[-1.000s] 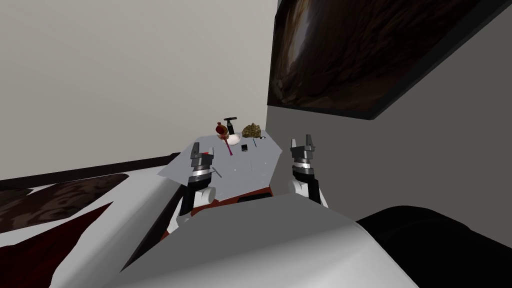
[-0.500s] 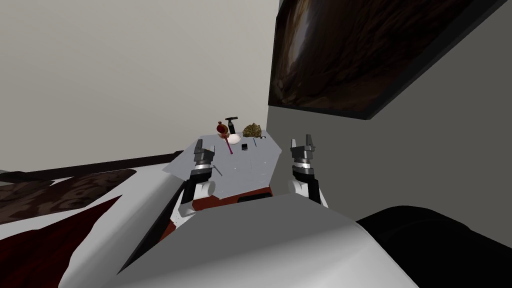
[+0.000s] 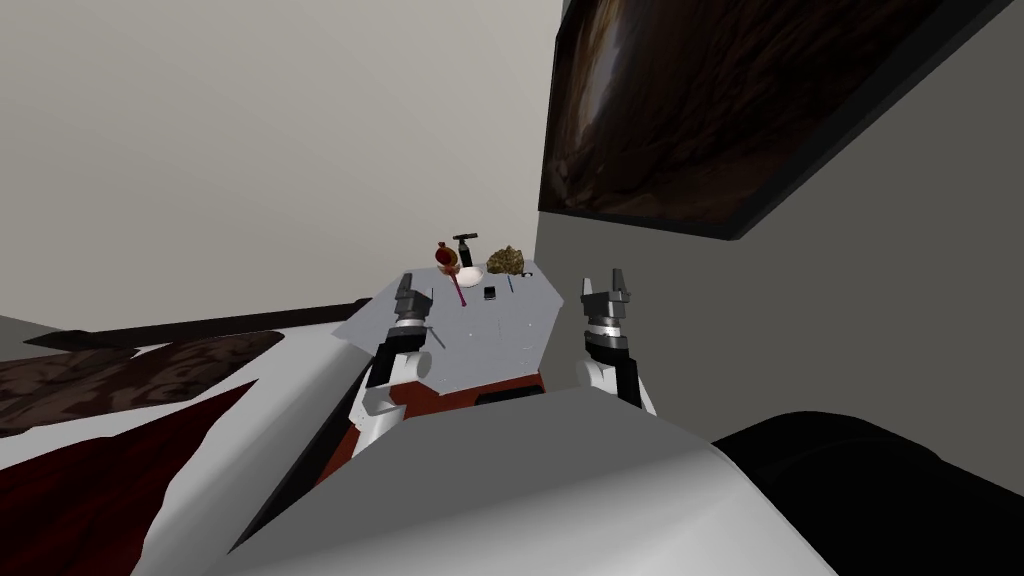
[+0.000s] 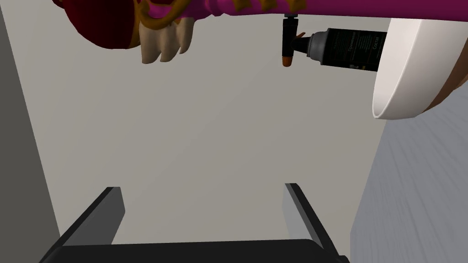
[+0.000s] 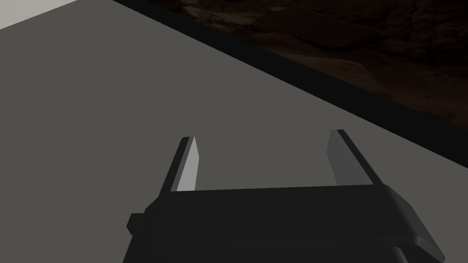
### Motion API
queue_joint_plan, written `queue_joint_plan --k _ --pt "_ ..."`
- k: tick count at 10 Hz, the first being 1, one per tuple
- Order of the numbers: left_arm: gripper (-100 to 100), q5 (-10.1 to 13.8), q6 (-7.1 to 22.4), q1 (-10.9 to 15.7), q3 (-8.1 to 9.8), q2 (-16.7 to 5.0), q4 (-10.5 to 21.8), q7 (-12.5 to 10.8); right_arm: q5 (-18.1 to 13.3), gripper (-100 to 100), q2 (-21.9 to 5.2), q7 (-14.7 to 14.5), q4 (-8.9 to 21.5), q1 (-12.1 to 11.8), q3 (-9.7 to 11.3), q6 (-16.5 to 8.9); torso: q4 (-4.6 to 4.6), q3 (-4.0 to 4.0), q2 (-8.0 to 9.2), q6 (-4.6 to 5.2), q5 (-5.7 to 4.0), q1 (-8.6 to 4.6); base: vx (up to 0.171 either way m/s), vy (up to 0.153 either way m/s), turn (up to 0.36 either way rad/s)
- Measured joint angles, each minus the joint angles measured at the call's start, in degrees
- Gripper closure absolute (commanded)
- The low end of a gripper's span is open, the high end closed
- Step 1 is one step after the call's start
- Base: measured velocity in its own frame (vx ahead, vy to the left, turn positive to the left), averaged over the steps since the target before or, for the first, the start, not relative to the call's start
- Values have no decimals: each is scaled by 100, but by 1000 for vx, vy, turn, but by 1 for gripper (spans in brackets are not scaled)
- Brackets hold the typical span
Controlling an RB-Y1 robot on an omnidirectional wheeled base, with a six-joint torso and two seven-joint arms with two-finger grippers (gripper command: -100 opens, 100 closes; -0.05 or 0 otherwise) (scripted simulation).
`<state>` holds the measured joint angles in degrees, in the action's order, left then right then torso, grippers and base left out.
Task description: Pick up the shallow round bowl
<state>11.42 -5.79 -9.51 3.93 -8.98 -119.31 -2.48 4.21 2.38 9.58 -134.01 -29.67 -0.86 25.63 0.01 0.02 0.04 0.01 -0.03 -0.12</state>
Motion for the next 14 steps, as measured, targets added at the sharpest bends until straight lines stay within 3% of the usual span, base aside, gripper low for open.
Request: queue_joint_plan --k 4,6,14 --pt "-100 131 560 332 60 -18 137 103 0 0 0 0 0 0 0 0 0 -1 -2 0 1 5 -18 -17 57" --pt "-100 249 813 626 108 -56 353 176 0 0 0 0 0 0 0 0 0 -1 -1 0 1 5 -14 -16 18" --pt "-100 583 2012 1499 246 -76 725 403 0 0 0 0 0 0 0 0 -1 -1 -2 -1 2 6 -15 -13 47"
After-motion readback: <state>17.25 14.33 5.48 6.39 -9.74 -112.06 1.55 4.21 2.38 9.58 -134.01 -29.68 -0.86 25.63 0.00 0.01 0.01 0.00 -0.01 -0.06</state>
